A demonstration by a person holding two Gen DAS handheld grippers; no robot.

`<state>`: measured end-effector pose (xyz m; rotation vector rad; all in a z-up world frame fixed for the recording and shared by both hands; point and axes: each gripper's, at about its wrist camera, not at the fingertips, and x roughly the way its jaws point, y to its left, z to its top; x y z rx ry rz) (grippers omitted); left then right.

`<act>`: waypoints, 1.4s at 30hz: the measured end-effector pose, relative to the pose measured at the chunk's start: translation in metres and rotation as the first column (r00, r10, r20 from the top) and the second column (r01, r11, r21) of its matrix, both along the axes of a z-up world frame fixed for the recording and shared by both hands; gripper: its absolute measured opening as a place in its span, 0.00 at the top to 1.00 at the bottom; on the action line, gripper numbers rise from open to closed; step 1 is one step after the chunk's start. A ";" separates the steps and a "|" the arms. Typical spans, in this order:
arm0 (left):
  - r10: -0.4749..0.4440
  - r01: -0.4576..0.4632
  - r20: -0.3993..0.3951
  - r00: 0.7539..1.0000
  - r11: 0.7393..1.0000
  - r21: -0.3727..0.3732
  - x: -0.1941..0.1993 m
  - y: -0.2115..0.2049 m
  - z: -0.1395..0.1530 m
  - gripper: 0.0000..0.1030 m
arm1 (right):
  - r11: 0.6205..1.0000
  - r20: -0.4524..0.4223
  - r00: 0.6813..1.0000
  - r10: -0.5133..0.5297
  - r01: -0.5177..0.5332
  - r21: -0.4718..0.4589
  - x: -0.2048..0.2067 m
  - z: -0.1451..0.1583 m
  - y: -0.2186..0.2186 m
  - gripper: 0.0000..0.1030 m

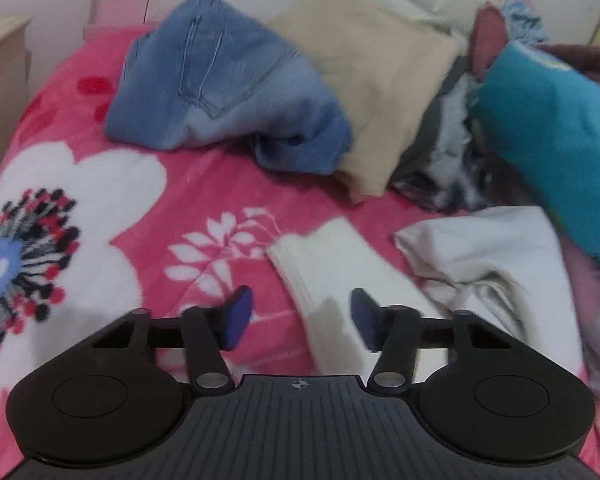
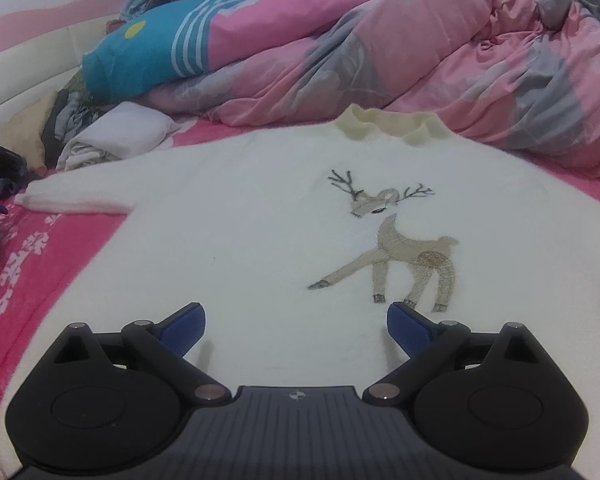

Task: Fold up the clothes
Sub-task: 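Close the left gripper on the sleeve cuff and lift it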

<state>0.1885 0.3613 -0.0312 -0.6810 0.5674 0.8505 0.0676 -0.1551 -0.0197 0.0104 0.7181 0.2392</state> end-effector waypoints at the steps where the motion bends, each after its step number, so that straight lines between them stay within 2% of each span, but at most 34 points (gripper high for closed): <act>1: -0.001 0.001 -0.010 1.000 1.000 0.000 0.004 0.003 -0.003 0.67 | 1.000 -0.001 1.000 0.000 0.000 -0.003 0.001 -0.001 0.000 0.04; 2: -0.007 0.008 -0.017 1.000 1.000 0.013 0.006 0.002 -0.005 0.79 | 1.000 -0.003 1.000 -0.003 0.003 -0.004 0.002 -0.002 0.000 0.04; 4: -0.019 0.021 -0.023 1.000 0.998 0.053 0.009 -0.004 -0.005 0.90 | 1.000 -0.007 1.000 -0.010 0.010 -0.002 0.004 -0.002 -0.002 0.04; 5: -0.025 0.027 -0.024 0.999 0.997 0.077 0.010 -0.008 -0.005 0.92 | 1.000 -0.010 1.000 -0.015 0.015 0.000 0.005 -0.003 -0.004 0.04; 10: -0.080 0.076 0.016 0.997 0.983 0.165 0.007 -0.035 0.013 0.95 | 0.999 -0.006 0.999 -0.034 0.034 0.014 0.004 -0.002 -0.011 0.04; 12: -0.143 0.129 0.048 0.988 0.964 0.231 0.003 -0.058 0.027 0.95 | 0.999 0.002 0.999 -0.039 0.039 0.018 0.001 0.001 -0.013 0.04; 14: -0.226 0.192 0.081 0.971 0.934 0.301 -0.004 -0.087 0.044 0.95 | 0.999 0.015 0.999 -0.045 0.045 0.026 -0.003 0.004 -0.017 0.04; 15: -0.285 0.239 0.099 0.953 0.914 0.328 -0.009 -0.106 0.050 0.95 | 0.998 0.021 0.999 -0.050 0.049 0.030 -0.005 0.006 -0.019 0.04; 17: -0.419 0.347 0.118 0.900 0.854 0.387 -0.020 -0.147 0.059 0.95 | 0.998 0.033 0.998 -0.060 0.059 0.036 -0.009 0.010 -0.022 0.04; 21: -0.656 0.552 0.109 0.747 0.703 0.449 -0.044 -0.232 0.060 0.95 | 0.995 0.054 0.995 -0.087 0.084 0.053 -0.019 0.019 -0.032 0.04; 24: -0.773 0.667 0.064 0.631 0.583 0.464 -0.061 -0.289 0.045 0.95 | 0.992 0.071 0.991 -0.113 0.108 0.069 -0.030 0.024 -0.041 0.04; 26: -0.819 0.726 0.020 0.573 0.519 0.451 -0.067 -0.318 0.029 0.95 | 0.989 0.070 0.989 -0.129 0.123 0.083 -0.036 0.025 -0.048 0.04; 28: -0.851 0.784 -0.033 0.525 0.468 0.407 -0.069 -0.336 0.009 0.95 | 0.986 0.063 0.988 -0.144 0.138 0.091 -0.040 0.025 -0.054 0.04; 31: -0.875 0.830 -0.078 0.478 0.420 0.366 -0.072 -0.338 -0.009 0.92 | 0.979 0.039 0.986 -0.160 0.154 0.130 -0.041 0.025 -0.065 0.05; 32: -0.883 0.840 -0.080 0.463 0.408 0.356 -0.074 -0.337 -0.011 0.88 | 0.977 0.031 0.986 -0.162 0.156 0.149 -0.041 0.025 -0.068 0.06; 33: -0.891 0.844 -0.060 0.451 0.404 0.353 -0.078 -0.333 -0.009 0.83 | 0.972 0.021 0.988 -0.155 0.148 0.182 -0.037 0.026 -0.069 0.06; 35: -0.909 0.856 -0.024 0.416 0.382 0.349 -0.089 -0.324 -0.003 0.60 | 0.959 0.001 0.990 -0.138 0.134 0.248 -0.029 0.028 -0.073 0.06; 38: -0.927 0.871 0.008 0.374 0.354 0.340 -0.104 -0.314 -0.001 0.53 | 0.914 -0.054 0.994 -0.094 0.108 0.391 -0.011 0.029 -0.075 0.06; 39: -0.930 0.876 0.017 0.366 0.351 0.331 -0.108 -0.311 -0.001 0.53 | 0.880 -0.089 0.994 -0.065 0.099 0.465 0.000 0.027 -0.075 0.06; 40: -0.928 0.879 0.021 0.372 0.360 0.314 -0.109 -0.307 -0.001 0.53 | 0.844 -0.122 0.992 -0.041 0.100 0.527 0.009 0.025 -0.074 0.06; 42: -0.914 0.877 0.038 0.403 0.398 0.269 -0.106 -0.297 -0.004 0.53 | 0.773 -0.200 0.980 -0.001 0.128 0.621 0.028 0.016 -0.070 0.06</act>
